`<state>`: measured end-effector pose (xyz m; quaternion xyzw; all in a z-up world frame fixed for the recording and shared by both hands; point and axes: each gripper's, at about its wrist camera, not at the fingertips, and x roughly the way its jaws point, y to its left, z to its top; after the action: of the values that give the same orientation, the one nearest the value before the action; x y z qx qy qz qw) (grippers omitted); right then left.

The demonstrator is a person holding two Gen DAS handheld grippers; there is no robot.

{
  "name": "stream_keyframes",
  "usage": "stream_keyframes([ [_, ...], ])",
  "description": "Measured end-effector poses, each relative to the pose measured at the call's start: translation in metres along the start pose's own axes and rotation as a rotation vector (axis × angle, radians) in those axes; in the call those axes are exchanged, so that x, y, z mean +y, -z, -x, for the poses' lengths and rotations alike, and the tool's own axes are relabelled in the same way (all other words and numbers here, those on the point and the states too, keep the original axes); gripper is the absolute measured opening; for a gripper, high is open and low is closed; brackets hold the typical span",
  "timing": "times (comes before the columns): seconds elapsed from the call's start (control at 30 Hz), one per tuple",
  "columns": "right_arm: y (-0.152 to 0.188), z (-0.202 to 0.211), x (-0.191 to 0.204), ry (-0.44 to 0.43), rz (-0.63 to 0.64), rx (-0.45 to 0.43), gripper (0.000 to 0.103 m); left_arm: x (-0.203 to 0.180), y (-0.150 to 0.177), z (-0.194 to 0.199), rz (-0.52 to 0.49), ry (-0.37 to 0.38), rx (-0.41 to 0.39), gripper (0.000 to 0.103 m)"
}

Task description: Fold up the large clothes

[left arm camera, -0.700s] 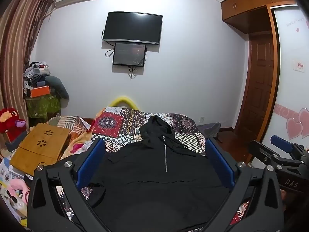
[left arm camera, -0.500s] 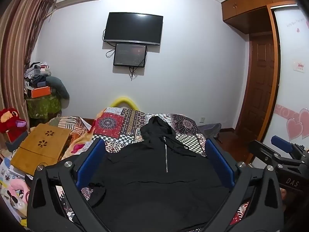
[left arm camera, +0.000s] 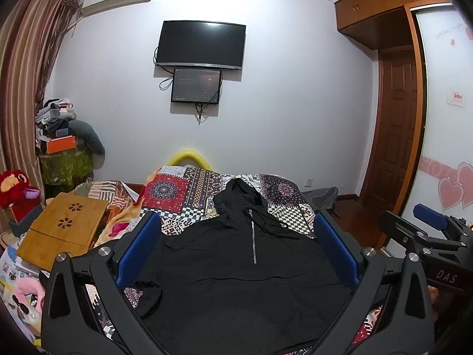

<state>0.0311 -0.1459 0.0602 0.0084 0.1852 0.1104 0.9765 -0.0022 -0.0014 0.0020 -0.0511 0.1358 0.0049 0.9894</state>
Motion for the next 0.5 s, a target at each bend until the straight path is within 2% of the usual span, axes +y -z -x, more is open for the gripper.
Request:
stream_keyframes([
  [0.5,-0.0009,0.0,-0.0011,0.001,0.0,-0.002,0.102,0.0017,0.0,-0.0004,0.011,-0.017,0.001,0.103],
])
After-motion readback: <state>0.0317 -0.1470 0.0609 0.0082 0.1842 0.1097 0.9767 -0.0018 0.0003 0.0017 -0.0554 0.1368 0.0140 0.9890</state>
